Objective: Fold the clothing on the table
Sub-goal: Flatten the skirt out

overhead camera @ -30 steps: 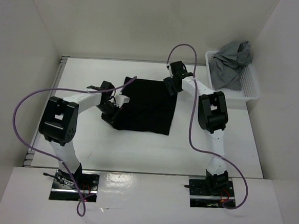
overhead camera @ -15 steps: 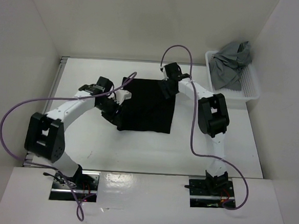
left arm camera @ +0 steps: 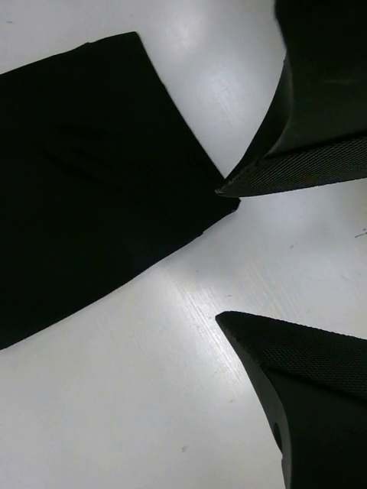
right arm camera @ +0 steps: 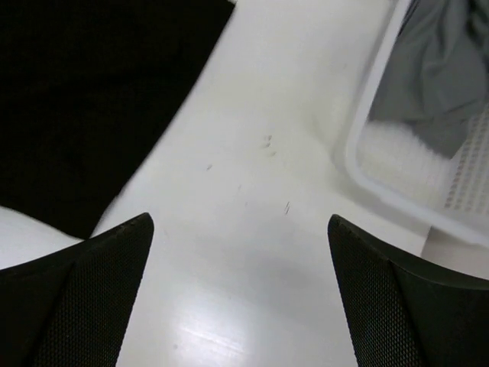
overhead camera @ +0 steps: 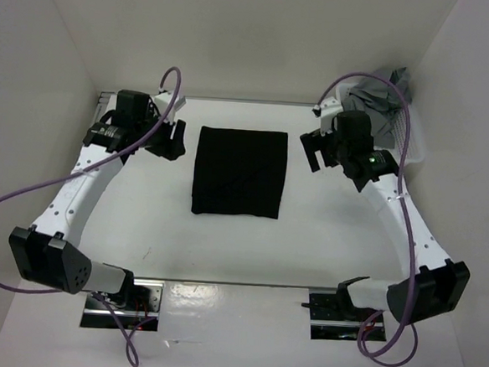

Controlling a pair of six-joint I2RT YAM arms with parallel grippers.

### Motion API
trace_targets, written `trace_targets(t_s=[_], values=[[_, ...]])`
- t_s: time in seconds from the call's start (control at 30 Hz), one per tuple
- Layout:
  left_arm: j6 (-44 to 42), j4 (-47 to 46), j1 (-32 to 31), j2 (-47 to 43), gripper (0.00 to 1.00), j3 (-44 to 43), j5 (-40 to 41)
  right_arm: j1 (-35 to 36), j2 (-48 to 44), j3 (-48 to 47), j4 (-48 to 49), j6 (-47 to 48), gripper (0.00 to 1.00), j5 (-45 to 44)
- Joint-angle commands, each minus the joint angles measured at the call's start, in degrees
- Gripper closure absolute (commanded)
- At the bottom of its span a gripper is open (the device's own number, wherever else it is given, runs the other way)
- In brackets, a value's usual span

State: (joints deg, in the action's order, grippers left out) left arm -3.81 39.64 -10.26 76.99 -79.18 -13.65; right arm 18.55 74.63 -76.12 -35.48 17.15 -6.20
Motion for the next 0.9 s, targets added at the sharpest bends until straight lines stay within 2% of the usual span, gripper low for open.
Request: trace_targets(t_s=[0.0, 0.03, 0.07, 0.1, 0.13, 0.23, 0.37, 0.53, 0.7, 0.87], values=[[2.9, 1.5, 2.2, 5.6, 0.34, -3.9, -0.7, -1.6, 1.2, 4.6, -5.1, -0.6, 0.01, 8.2], [2.9, 2.9, 3.0, 6.7, 0.34, -5.4, -1.2, -1.6, 1.8, 4.0, -5.1, -1.3, 0.01, 9.3], [2.9, 4.0, 4.1, 7.3, 0.26, -6.5, -1.2, -1.6, 3.8, 3.1, -5.1, -2.4, 0.01, 11.2], [2.2, 5.3, 6.4, 5.8, 0.04, -6.5, -1.2, -1.6, 6.6, -0.2, -5.6, -2.9, 0.01, 14.3], [2.2, 5.3, 8.4, 4.3, 0.00, -4.9, -1.9, -1.6, 8.1, -1.4, -5.6, -4.0, 0.01, 15.8], [2.2, 3.4, 10.8, -2.8, 0.00, 0.2, 1.9, 1.6, 14.8, -5.3, -3.6, -6.8, 0.01, 16.0], [2.2, 3.6, 15.4, -12.2, 0.00, 7.8, 8.3, 9.0, 25.5, -10.4, -1.0, -9.4, 0.01, 6.6], [2.2, 3.6, 23.5, -20.4, 0.00, 15.8, 3.8, 18.6, 37.8, -20.0, 0.2, -14.2, 0.01, -1.5], [1.7, 1.9, 29.3, -24.6, 0.00, 19.0, 1.5, 19.8, 49.7, -32.9, -3.3, -23.8, 0.01, -7.8], [1.2, 1.3, 32.3, -24.6, 0.00, 19.6, 0.3, 19.0, 54.2, -38.8, -3.8, -28.7, 0.01, -11.7]])
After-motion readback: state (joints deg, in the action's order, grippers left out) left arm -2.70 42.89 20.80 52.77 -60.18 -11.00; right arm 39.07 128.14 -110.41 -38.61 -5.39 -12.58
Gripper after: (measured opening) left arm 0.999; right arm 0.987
